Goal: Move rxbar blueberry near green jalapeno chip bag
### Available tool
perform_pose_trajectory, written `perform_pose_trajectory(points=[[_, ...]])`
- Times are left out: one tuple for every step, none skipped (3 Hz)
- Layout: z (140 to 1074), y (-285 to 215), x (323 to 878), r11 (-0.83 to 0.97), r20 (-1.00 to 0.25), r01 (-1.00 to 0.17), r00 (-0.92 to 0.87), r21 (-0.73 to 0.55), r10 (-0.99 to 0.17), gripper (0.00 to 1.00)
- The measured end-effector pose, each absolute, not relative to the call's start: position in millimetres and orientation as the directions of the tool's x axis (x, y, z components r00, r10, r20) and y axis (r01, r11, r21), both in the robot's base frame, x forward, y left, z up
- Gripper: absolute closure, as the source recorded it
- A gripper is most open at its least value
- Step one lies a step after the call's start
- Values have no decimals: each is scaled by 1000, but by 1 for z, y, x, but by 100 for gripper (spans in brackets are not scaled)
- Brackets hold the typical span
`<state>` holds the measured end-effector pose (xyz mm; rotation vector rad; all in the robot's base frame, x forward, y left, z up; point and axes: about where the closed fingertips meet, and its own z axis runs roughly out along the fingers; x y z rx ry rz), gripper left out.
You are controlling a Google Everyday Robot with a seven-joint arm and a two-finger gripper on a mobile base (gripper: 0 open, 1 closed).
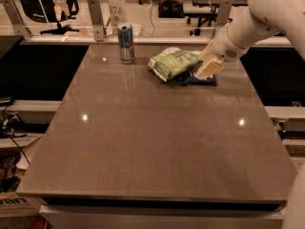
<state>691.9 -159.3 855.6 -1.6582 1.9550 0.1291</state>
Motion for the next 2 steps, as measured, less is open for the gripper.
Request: perform_pose_trajectory(points=[[853,-158,692,225,-474,-934,-71,-277,-878,0],[853,-158,692,225,-474,-934,-71,-277,-878,0]])
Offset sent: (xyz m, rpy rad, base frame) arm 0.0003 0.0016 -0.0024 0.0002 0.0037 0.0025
